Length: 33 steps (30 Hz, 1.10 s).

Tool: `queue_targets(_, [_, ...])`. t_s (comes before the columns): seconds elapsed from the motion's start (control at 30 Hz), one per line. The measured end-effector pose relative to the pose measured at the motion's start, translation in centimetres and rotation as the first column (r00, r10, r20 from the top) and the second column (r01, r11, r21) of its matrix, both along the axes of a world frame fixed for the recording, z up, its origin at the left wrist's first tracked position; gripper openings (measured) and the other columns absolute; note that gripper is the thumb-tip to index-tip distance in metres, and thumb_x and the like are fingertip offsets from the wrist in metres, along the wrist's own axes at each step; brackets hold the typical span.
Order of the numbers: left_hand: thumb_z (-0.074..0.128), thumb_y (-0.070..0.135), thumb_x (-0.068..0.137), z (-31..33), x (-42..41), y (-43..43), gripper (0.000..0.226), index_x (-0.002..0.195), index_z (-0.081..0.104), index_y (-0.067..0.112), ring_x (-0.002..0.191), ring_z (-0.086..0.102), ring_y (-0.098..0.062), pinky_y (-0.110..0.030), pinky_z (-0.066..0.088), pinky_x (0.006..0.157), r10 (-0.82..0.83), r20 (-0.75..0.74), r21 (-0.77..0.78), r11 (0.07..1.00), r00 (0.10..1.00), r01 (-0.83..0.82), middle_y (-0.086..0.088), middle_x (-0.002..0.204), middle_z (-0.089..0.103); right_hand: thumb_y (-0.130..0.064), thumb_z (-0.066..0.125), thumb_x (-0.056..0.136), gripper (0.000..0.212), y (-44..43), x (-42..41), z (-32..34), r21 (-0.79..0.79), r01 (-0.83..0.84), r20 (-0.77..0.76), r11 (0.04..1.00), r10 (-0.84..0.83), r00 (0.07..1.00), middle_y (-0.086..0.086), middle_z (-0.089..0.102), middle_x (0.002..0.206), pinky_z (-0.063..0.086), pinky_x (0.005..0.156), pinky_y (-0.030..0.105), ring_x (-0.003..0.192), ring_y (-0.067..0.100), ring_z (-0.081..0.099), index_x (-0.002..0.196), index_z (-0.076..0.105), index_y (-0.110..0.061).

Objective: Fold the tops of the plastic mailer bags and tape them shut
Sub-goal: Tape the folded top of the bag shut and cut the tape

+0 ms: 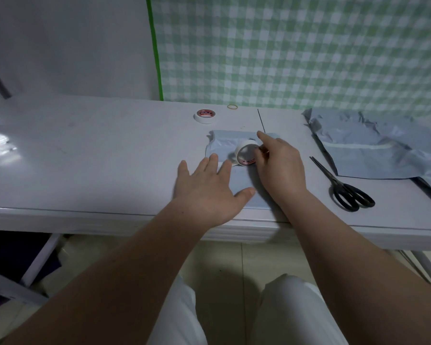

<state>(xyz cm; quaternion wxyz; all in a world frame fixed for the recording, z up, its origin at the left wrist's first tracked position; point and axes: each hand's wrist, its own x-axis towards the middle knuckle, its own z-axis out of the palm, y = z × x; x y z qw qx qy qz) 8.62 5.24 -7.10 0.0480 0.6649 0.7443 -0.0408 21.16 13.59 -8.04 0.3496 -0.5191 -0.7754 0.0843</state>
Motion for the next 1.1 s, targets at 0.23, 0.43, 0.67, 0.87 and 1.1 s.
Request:
queue_targets(0.23, [0.009,0.069,0.089,0.2,0.6,0.3,0.081,0.152,0.005,0.017,0.148,0.0,-0.018,-0.056,-0.003,0.115,0.026,-0.065,0.028,0.999,0.998,-0.024,-0.005,0.161,0.0,-0.027,0.052,0.094,0.034,0.4,0.1,-0.2,-0.077,-0.021,-0.034,0.997,0.019,0.999,0.005,0.069,0.11,0.048,0.084,0.036,0.107,0.026,0.059,0.127,0.06,-0.026])
queue_targets(0.43, [0.016,0.064,0.093,0.0,1.4,1.0,0.081,0.151,0.007,0.007,0.148,-0.002,-0.021,-0.047,0.0,0.119,0.002,0.031,0.07,0.998,1.0,-0.004,-0.011,0.16,-0.002,-0.024,0.053,0.094,0.035,0.1,0.0,-0.1,-0.009,-0.055,-0.06,0.998,0.054,0.997,0.005,0.07,0.106,0.049,0.079,0.039,0.103,0.028,0.058,0.128,0.059,-0.026])
queue_targets(0.67, [0.012,0.072,0.088,-0.9,1.7,0.8,0.086,0.152,-0.005,0.018,0.147,-0.008,-0.022,-0.054,-0.002,0.116,0.039,0.059,0.051,0.998,0.998,-0.042,-0.009,0.16,-0.008,-0.021,0.051,0.095,0.038,0.1,0.1,-0.2,0.001,-0.066,0.035,0.998,0.066,0.997,0.005,0.064,0.103,0.045,0.074,0.035,0.098,0.026,0.057,0.132,0.055,-0.025])
queue_targets(0.87, [0.012,0.073,0.086,-1.1,1.8,0.9,0.087,0.153,-0.002,0.019,0.147,-0.007,-0.023,-0.056,-0.006,0.115,0.048,0.019,0.063,0.997,0.999,-0.049,-0.009,0.16,-0.006,-0.017,0.046,0.095,0.041,0.0,0.2,-0.2,0.001,-0.026,0.113,1.0,0.026,0.993,0.007,0.061,0.103,0.034,0.068,0.031,0.101,0.027,0.054,0.135,0.052,-0.027])
queue_targets(1.1, [0.012,0.074,0.086,-0.8,1.7,0.7,0.086,0.152,0.0,0.021,0.147,-0.006,-0.023,-0.057,-0.008,0.114,0.044,0.008,0.062,0.997,0.999,-0.044,-0.01,0.16,-0.005,-0.011,0.042,0.095,0.044,0.2,1.2,0.0,0.079,0.03,0.211,0.996,-0.046,0.976,0.008,0.062,0.107,0.032,0.066,0.03,0.104,0.029,0.051,0.134,0.052,-0.026])
